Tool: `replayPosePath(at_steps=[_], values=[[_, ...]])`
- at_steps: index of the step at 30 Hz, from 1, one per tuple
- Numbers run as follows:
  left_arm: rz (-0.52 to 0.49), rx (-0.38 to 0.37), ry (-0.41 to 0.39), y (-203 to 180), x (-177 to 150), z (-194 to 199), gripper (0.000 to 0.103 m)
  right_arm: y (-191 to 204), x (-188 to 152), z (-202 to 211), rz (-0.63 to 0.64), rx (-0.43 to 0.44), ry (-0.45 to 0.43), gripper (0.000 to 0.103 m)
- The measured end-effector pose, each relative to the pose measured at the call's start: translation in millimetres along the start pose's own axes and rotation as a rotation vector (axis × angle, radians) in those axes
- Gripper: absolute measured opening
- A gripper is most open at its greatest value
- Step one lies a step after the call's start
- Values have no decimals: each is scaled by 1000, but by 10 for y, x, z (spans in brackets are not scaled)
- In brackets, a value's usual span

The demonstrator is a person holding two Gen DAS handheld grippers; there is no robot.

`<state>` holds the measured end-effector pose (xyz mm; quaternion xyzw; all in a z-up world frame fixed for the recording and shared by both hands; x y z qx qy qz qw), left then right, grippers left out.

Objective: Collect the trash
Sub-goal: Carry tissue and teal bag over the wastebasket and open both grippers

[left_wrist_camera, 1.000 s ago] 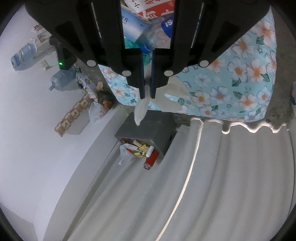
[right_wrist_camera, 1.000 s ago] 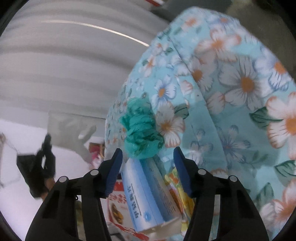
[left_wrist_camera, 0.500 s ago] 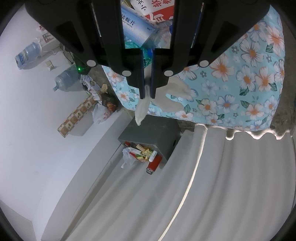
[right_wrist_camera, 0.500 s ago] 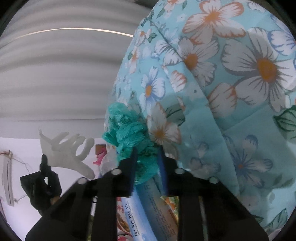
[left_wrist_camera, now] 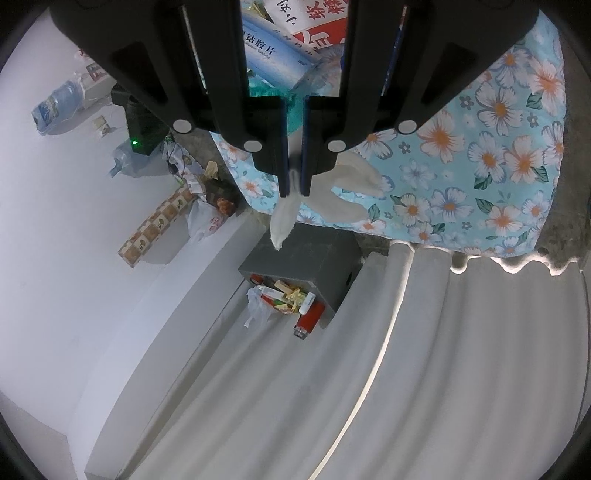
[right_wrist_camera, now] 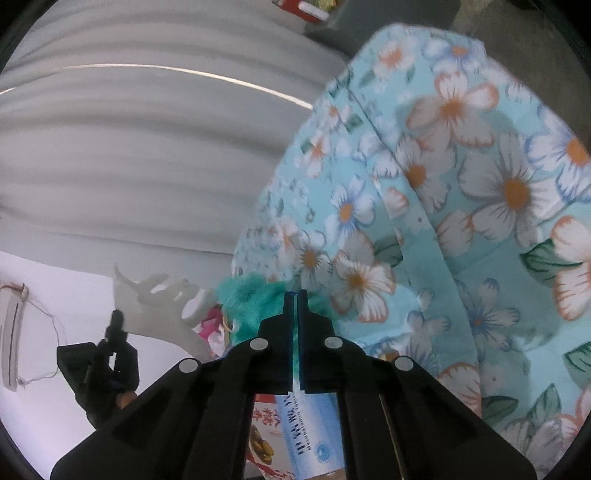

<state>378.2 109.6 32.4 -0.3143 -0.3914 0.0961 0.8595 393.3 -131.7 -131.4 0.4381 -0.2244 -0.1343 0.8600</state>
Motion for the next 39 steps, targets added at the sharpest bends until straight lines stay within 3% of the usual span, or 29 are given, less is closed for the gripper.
replayPosePath(at_steps=[9,13,14,17,18,23,29,34,39], values=[[-14,-27,-23,-125,-3,164,4,122,100,550,42,1,-103,2],[-15,-29,-23,-134,-19,197,4,76,44,482,34,-17,-59,5],[-14,-29,-22,-131,-21,199,4,43,10,471,25,-23,-44,9],[-7,-26,-16,-111,-44,203,4,-143,-76,298,-64,-30,4,44],[-5,-25,-13,-99,-53,198,4,-198,-90,248,-84,-36,11,47],[0,-24,3,-69,-83,168,4,-389,-119,34,-217,-1,50,47],[7,-24,8,-35,-81,138,4,-408,-94,-169,-245,30,76,47],[10,-23,10,-3,-88,118,4,-407,-110,-241,-241,42,61,22],[9,-23,7,-7,-80,123,4,-353,-155,-173,-229,58,38,14]])
Point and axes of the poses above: each gripper's, at about its wrist camera, not at the fingertips, and z roughly against the way its jaws point, y to its left, x to its top, the point moved 10 cm from there along -z, roughly the way its jaws point, and after that the axes turned 11 degrees about z, right-handed, at the moved point
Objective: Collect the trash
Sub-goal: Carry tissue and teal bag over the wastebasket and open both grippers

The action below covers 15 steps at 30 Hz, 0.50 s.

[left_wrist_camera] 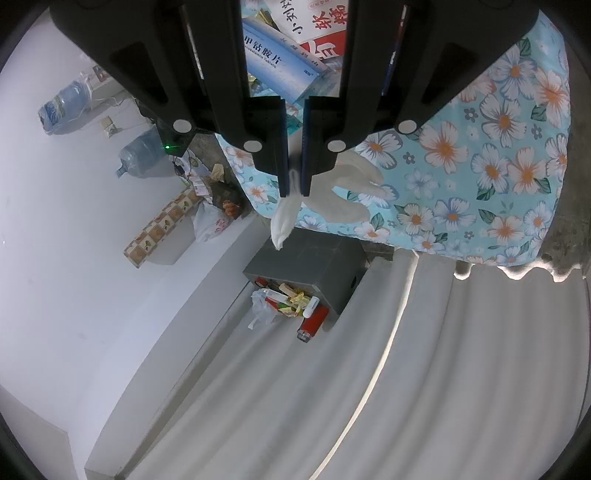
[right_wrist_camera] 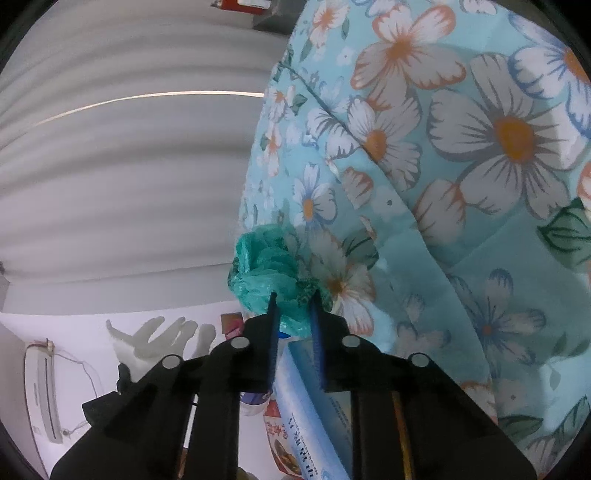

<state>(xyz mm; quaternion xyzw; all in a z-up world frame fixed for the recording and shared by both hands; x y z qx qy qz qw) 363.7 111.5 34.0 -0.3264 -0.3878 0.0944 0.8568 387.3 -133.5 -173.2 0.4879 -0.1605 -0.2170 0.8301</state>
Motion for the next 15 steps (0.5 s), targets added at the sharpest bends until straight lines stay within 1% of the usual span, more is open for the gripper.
replayPosePath(at_steps=[3,7,11,15], values=[[2,-4,-4,1,-5,5,4,37,10,88,3,9,-23,12],[-4,-24,-12,-14,-40,39,4,133,-23,284,19,33,-53,11],[-17,-46,-13,-76,-87,85,4,218,-109,551,32,62,-88,11],[-35,-80,-10,-217,-169,148,4,279,-213,858,43,85,-132,11]])
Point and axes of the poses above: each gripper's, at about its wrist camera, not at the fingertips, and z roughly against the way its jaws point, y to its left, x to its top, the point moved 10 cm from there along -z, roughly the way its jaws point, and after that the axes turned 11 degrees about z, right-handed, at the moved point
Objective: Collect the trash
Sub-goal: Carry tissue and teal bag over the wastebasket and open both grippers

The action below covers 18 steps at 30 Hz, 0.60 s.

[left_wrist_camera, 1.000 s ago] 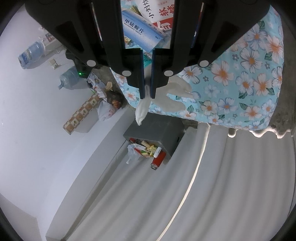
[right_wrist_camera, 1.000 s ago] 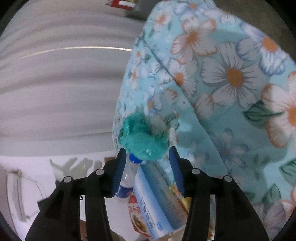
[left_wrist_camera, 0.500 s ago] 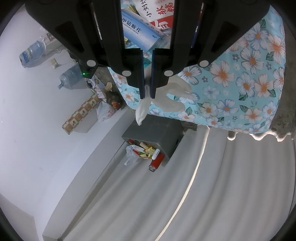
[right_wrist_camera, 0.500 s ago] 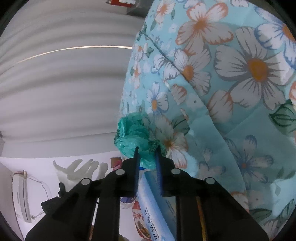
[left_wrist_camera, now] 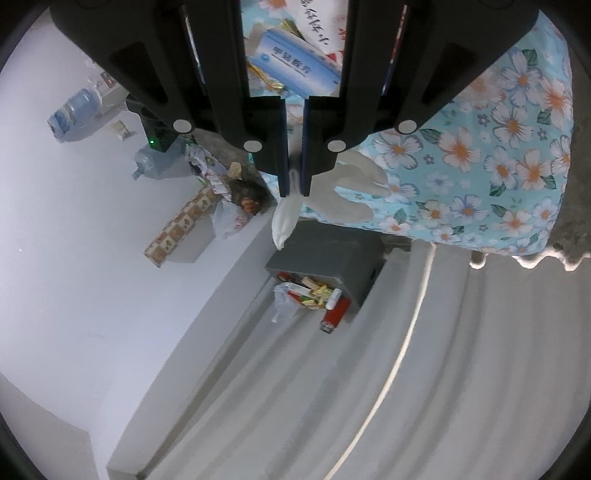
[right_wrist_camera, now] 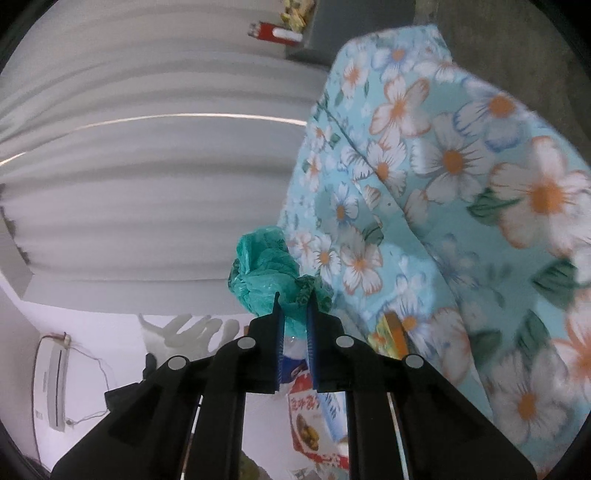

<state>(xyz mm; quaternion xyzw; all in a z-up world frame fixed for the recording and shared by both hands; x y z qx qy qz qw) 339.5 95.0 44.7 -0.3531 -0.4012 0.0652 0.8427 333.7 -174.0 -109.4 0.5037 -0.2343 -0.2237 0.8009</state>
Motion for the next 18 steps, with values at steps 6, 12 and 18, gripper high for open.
replayPosePath(at_steps=[6,12,18], values=[[-35,-73,26,-353,-178,-27,4,56,-96,599,8,25,-87,11],[-79,-150,96,-810,-450,-241,4,-47,-172,1357,3,20,-218,11],[-148,-211,215,-1399,-821,-652,4,-423,-218,2173,-61,2,-373,11]])
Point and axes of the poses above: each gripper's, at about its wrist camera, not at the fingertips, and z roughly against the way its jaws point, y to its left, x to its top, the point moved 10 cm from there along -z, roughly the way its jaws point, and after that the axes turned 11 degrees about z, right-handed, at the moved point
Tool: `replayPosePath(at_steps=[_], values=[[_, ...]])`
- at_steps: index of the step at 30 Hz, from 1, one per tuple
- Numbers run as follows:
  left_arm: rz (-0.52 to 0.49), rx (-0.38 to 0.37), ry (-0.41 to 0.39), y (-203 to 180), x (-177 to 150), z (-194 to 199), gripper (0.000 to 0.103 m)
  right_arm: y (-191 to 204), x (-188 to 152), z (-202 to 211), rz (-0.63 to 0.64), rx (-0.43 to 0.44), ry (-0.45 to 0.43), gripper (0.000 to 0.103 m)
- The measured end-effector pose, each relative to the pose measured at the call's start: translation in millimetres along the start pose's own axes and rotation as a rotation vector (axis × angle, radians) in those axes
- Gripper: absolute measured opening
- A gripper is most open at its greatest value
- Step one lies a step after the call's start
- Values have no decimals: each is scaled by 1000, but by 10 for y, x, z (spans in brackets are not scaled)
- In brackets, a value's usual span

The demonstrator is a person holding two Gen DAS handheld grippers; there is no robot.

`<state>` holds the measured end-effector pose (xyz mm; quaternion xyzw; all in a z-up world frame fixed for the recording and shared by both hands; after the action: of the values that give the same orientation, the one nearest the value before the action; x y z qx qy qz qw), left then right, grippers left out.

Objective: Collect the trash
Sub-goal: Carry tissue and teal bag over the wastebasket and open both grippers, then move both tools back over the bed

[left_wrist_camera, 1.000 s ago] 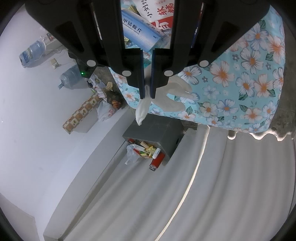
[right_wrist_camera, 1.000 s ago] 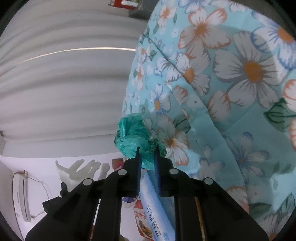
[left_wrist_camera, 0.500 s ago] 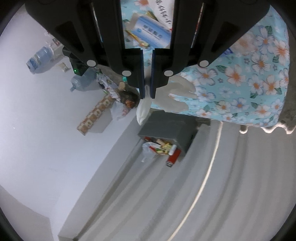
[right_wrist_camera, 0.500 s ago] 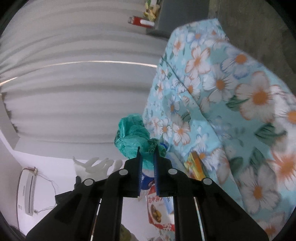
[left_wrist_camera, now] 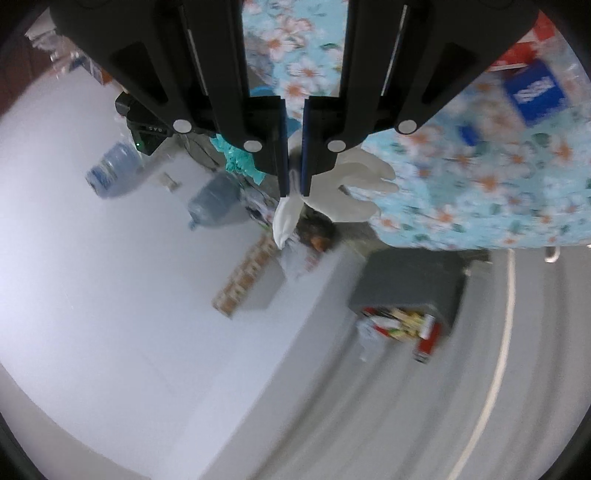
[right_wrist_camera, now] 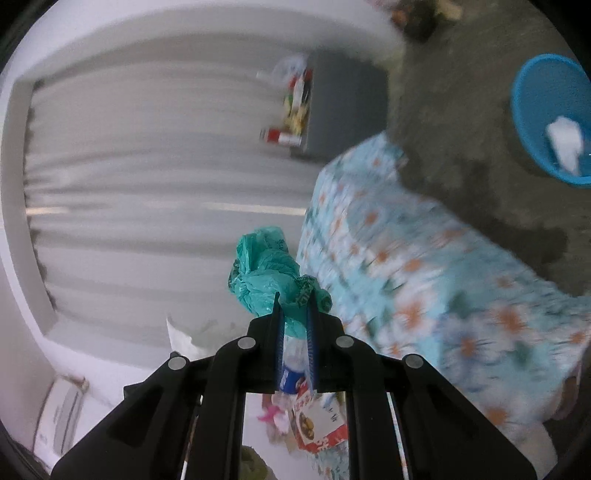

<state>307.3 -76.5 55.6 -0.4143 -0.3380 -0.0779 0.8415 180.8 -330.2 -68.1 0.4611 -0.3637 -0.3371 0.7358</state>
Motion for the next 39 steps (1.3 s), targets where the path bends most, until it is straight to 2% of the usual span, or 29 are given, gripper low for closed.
replayPosePath(at_steps=[5,8,11,16,20,23,24,25,26,27,29,30,33,39], values=[[-40,-91,146,-555,-220,-657,4,-461,214,605,-68,-45,-143,11],[-54,-142,252,-907,-438,-1164,4,-772,330,911,-117,-81,-209,11],[-76,-168,370,-1216,-736,-1768,4,-1123,422,1139,-160,-154,-267,11],[-103,-174,510,-1506,-1221,-2615,4,-1731,613,1336,-235,-280,-332,11],[-132,-161,609,-1654,-1637,-3275,4,-2198,804,1343,-294,-362,-371,12],[-153,-151,672,-1764,-1933,-3722,4,-2569,955,1370,-323,-416,-387,15],[-159,-150,705,-1773,-2062,-3906,5,-2736,1009,1371,-343,-448,-398,19],[-172,-135,735,-1766,-2188,-4056,10,-2858,1050,1373,-352,-468,-404,25],[-187,-108,764,-1727,-2309,-4193,27,-3046,1105,1353,-358,-496,-398,43],[-198,-78,775,-1682,-2379,-4301,46,-3182,1103,1345,-372,-526,-388,52],[-223,-12,770,-1575,-2487,-4437,49,-3445,1085,1334,-407,-590,-382,52],[-224,-3,765,-1549,-2497,-4455,49,-3512,1046,1342,-414,-606,-381,52],[-204,-30,755,-1556,-2472,-4341,51,-3527,999,1361,-411,-581,-395,52],[-236,-62,670,-1719,-2197,-3930,58,-3326,783,1553,-376,-589,-422,53]])
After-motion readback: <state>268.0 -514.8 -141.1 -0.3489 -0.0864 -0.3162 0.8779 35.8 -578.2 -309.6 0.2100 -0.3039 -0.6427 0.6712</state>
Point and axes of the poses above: each gripper's, at about its wrist camera, not at the fingertips, and z roughly against the way its jaws point, y to its left, x to its top, the point moved 10 cm from there along -z, roughly the way its jaws point, and after that the axes turned 11 degrees about z, right-handed, at the moved point
